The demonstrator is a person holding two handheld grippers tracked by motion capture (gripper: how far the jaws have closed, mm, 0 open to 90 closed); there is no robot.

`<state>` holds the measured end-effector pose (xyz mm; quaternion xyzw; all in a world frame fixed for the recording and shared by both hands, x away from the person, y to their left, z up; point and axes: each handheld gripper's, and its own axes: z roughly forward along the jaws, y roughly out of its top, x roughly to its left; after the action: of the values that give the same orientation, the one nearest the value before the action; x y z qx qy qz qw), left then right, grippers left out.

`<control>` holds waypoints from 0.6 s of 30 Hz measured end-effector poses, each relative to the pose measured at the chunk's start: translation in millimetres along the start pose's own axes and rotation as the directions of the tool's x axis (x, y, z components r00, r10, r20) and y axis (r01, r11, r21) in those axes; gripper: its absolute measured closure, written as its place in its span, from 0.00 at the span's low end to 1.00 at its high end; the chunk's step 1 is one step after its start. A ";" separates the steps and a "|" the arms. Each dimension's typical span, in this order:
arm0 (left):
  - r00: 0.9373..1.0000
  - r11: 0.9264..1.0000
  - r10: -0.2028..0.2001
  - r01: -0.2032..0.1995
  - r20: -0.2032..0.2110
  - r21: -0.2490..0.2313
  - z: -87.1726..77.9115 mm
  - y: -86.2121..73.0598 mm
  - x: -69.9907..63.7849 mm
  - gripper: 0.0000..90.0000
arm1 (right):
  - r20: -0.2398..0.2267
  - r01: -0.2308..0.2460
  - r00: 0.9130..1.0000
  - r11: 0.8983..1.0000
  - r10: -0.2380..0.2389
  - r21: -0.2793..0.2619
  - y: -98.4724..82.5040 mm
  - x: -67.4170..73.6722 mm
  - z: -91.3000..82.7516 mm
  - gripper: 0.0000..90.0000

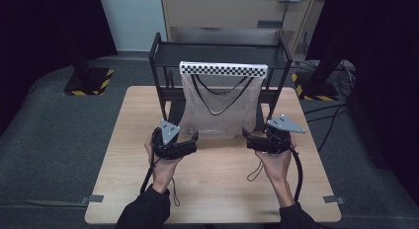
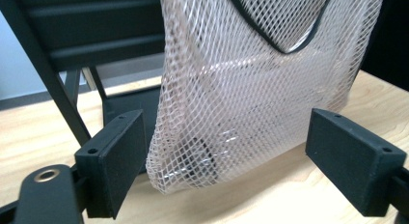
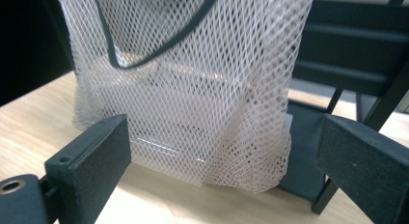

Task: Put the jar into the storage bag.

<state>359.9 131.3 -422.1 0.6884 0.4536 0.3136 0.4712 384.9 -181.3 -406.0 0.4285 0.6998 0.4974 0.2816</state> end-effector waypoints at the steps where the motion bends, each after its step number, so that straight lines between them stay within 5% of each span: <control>1: 1.000 1.000 -0.005 0.005 0.003 0.002 0.5 -2.0 -0.1 0.15 | -0.001 0.000 1.000 1.000 0.000 0.007 -3.0 0.3 0.6 0.06; 18: 1.000 0.995 0.020 -0.022 0.023 0.093 7.2 -36.3 -9.6 0.15 | -0.018 0.005 1.000 0.995 -0.003 0.096 -41.9 1.4 5.1 0.06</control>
<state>350.5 125.1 -458.6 0.7177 0.4551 0.2897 0.4402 375.1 -183.5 -447.0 0.4356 0.7263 0.4665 0.2554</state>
